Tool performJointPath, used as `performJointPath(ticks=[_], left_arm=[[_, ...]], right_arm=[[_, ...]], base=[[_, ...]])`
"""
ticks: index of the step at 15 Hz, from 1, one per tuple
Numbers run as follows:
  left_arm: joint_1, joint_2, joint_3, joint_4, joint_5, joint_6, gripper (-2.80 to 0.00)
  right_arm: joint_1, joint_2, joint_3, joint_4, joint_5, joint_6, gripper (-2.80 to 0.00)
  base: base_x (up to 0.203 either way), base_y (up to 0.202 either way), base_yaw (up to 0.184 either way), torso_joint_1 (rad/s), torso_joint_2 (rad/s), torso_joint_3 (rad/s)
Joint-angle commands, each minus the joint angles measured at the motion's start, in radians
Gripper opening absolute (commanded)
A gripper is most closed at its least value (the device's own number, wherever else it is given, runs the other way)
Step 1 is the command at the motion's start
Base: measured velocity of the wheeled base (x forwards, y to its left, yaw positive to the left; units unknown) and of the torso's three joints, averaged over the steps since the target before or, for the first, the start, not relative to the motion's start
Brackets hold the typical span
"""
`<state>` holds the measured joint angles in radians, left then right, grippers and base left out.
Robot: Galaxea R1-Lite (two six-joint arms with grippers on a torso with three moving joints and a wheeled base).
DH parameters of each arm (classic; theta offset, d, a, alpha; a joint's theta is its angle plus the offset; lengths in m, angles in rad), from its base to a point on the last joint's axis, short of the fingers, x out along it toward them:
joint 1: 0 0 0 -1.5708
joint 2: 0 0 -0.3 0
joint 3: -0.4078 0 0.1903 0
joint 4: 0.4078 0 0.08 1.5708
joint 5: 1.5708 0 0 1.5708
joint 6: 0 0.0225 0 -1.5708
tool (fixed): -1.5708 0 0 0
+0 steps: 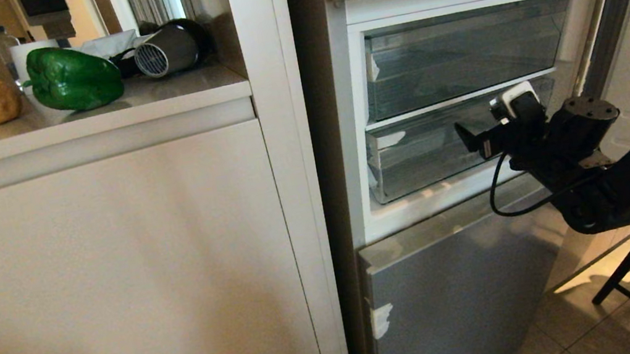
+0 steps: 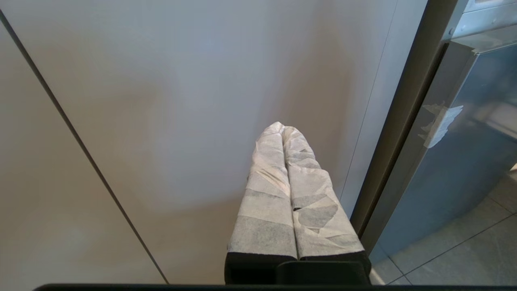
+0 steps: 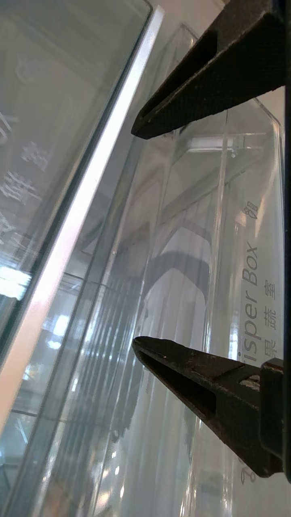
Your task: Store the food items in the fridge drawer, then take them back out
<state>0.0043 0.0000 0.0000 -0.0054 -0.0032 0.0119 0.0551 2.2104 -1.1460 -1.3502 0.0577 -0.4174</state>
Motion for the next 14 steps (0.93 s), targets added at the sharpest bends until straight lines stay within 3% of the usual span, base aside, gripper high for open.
performJointPath(ticks=[1, 14], left_arm=[[0.0, 0.0, 0.003, -0.001, 0.0, 0.0, -2.8], [0.0, -0.002, 0.003, -0.001, 0.0, 0.0, -2.8]], right_arm=[[0.0, 0.006, -0.016, -0.004, 0.001, -0.003, 0.0], [0.0, -0.034, -0.034, 0.003, -0.013, -0.006, 0.0]], base=[[0.0, 0.0, 0.0, 0.0, 0.0, 0.0], [0.0, 0.0, 0.0, 0.0, 0.0, 0.0]])
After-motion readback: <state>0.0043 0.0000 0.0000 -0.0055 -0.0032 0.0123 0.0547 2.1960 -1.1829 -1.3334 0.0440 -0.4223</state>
